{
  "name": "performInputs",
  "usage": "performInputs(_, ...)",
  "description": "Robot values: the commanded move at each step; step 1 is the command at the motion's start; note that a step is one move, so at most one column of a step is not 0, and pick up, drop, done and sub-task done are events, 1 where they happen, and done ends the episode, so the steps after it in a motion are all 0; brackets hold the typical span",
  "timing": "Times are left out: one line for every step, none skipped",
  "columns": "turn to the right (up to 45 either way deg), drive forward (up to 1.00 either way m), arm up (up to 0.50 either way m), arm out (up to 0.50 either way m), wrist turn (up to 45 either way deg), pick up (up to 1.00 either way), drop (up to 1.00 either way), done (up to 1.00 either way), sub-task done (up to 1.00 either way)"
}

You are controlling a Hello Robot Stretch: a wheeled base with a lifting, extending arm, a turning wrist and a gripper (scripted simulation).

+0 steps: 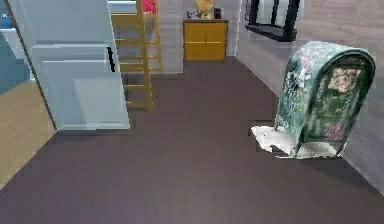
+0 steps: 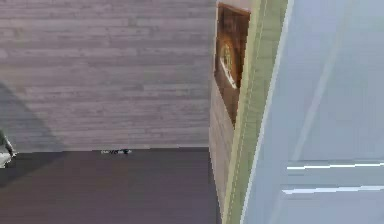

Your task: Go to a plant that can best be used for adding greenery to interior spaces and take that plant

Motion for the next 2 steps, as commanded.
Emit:
performInputs(0.0,1.0,0.0,0.0,0.0,0.0,0.0,0.0,0.0)
performInputs(3.0,0.0,0.0,0.0,0.0,0.0,0.0,0.0,0.0)
